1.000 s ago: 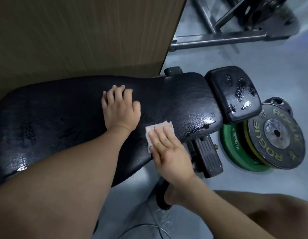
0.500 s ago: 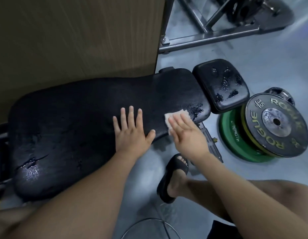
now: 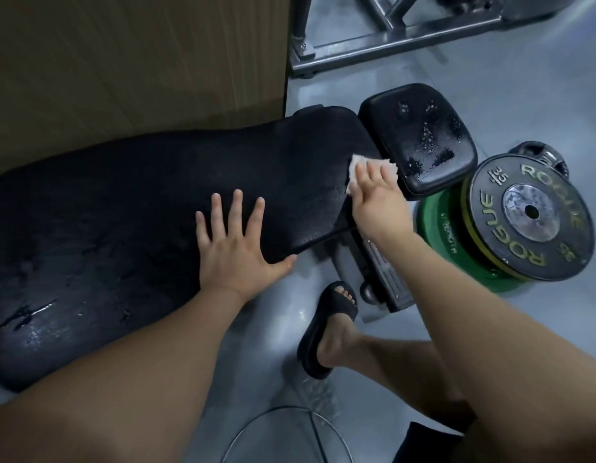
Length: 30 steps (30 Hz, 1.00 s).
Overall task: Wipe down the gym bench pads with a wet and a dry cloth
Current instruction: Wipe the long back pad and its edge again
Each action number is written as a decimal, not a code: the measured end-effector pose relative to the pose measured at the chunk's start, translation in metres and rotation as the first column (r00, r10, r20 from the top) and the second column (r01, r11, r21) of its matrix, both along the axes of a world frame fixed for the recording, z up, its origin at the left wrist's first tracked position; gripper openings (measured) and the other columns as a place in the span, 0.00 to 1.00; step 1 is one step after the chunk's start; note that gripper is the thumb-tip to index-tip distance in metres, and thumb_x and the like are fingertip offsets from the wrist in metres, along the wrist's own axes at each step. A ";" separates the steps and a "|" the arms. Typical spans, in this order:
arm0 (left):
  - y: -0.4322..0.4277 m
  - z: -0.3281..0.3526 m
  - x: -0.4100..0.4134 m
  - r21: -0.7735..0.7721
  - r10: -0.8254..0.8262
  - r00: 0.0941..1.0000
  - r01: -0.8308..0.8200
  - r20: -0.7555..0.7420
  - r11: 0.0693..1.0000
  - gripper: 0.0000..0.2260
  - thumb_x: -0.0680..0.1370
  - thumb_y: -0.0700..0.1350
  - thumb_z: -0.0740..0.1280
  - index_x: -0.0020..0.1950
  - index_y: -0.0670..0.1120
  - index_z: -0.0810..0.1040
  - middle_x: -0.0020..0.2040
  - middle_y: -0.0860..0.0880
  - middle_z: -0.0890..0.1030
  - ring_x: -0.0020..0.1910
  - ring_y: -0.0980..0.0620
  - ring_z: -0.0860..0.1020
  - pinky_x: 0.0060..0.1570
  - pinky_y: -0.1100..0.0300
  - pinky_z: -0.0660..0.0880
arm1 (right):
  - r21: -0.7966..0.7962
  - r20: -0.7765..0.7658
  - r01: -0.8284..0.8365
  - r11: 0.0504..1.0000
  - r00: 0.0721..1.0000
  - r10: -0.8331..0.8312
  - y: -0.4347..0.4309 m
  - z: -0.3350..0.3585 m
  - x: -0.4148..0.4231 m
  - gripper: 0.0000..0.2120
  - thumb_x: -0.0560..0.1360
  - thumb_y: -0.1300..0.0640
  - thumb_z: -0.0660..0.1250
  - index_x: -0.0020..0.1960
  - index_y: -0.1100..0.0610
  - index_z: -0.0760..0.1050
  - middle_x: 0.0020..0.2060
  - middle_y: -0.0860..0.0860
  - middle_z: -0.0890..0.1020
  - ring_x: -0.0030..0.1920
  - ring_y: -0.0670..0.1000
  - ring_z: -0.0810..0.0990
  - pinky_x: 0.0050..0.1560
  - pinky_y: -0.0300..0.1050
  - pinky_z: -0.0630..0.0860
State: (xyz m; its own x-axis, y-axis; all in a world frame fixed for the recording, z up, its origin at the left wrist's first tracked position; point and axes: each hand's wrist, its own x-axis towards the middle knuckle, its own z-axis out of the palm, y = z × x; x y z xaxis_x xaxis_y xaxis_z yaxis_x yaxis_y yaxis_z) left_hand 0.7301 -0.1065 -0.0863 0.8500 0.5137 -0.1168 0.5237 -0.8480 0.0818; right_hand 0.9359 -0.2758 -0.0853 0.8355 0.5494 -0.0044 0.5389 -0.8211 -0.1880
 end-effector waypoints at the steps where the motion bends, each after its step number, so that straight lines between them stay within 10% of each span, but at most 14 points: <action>1: 0.000 0.000 0.000 0.001 0.002 1.000 -0.002 0.005 1.000 0.52 0.66 0.82 0.50 0.83 0.56 0.47 0.84 0.46 0.45 0.81 0.39 0.39 0.77 0.35 0.43 | 0.012 -0.017 0.018 1.000 1.000 -0.017 0.002 -0.002 0.004 0.26 0.86 0.51 0.49 0.80 0.61 0.61 0.78 0.60 0.66 0.79 0.62 0.59 0.81 0.55 0.51; 19: -0.006 0.001 0.005 0.031 0.014 1.000 -0.015 0.019 0.999 0.50 0.68 0.80 0.53 0.83 0.53 0.52 0.83 0.45 0.50 0.82 0.40 0.43 0.78 0.36 0.46 | 0.216 0.081 0.207 0.954 0.970 -0.229 -0.008 -0.030 -0.055 0.25 0.86 0.50 0.50 0.78 0.61 0.67 0.76 0.59 0.70 0.79 0.63 0.63 0.80 0.55 0.57; 30: -0.003 -0.003 0.007 0.044 -0.014 1.000 0.013 0.020 0.999 0.50 0.69 0.79 0.55 0.83 0.50 0.52 0.83 0.43 0.51 0.82 0.39 0.45 0.77 0.35 0.46 | 0.000 0.033 0.073 0.997 0.997 -0.073 0.036 -0.002 0.046 0.26 0.86 0.55 0.49 0.81 0.64 0.54 0.76 0.58 0.66 0.75 0.56 0.66 0.75 0.47 0.57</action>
